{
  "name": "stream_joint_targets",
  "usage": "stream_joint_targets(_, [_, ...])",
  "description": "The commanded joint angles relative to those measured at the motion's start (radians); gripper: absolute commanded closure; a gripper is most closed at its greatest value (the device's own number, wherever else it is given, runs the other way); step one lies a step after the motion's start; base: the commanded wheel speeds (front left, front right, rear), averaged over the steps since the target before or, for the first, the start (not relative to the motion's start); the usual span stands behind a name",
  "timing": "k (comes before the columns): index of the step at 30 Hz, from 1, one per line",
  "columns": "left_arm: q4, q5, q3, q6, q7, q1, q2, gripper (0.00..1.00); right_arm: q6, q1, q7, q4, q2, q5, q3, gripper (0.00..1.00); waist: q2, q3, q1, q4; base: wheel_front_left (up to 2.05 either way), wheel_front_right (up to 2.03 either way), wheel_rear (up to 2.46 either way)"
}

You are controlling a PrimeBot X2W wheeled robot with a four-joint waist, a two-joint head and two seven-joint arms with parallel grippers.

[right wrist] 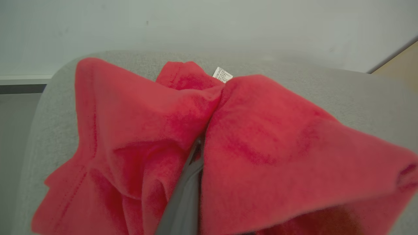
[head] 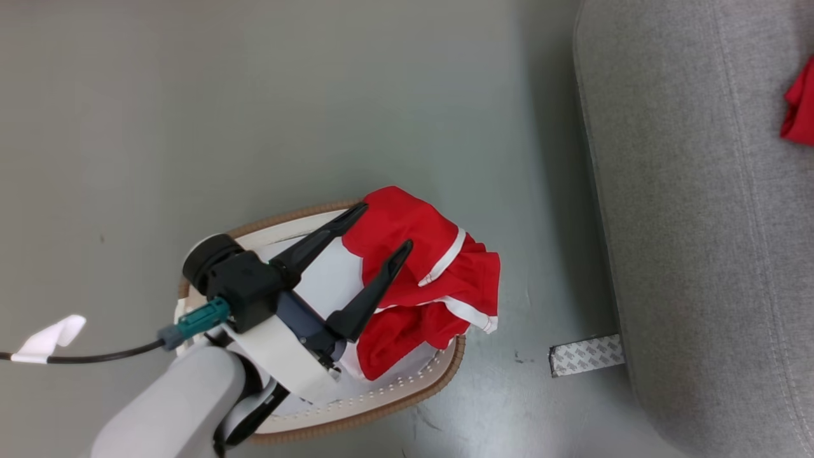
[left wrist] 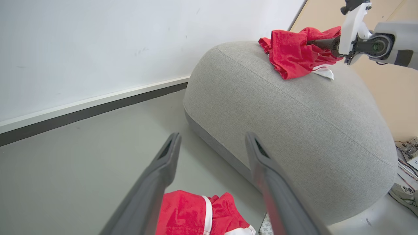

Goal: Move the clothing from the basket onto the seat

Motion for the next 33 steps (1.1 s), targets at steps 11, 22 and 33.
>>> stream_joint_targets(11, [0.073,-0.029,-0.008,0.007,-0.029,0.03,-0.036,0.0,-0.003,0.048,0.07,0.078,0.002,0.018,0.055,0.0,0.0,-0.138,-0.0002,0.003,0.0,0.0,0.0])
stream_joint_targets(22, [0.182,-0.088,0.063,0.056,-0.05,0.149,-0.106,0.0,-0.003,0.24,0.099,-0.117,-0.104,0.084,0.18,0.0,0.0,-0.442,-0.0002,0.024,0.0,0.0,0.0])
stream_joint_targets(33, [0.182,-0.078,0.269,0.136,-0.05,0.298,-0.143,0.0,-0.002,0.462,-0.041,-0.463,-0.046,0.14,0.179,0.0,0.0,-0.638,-0.0002,0.098,0.0,0.0,0.0])
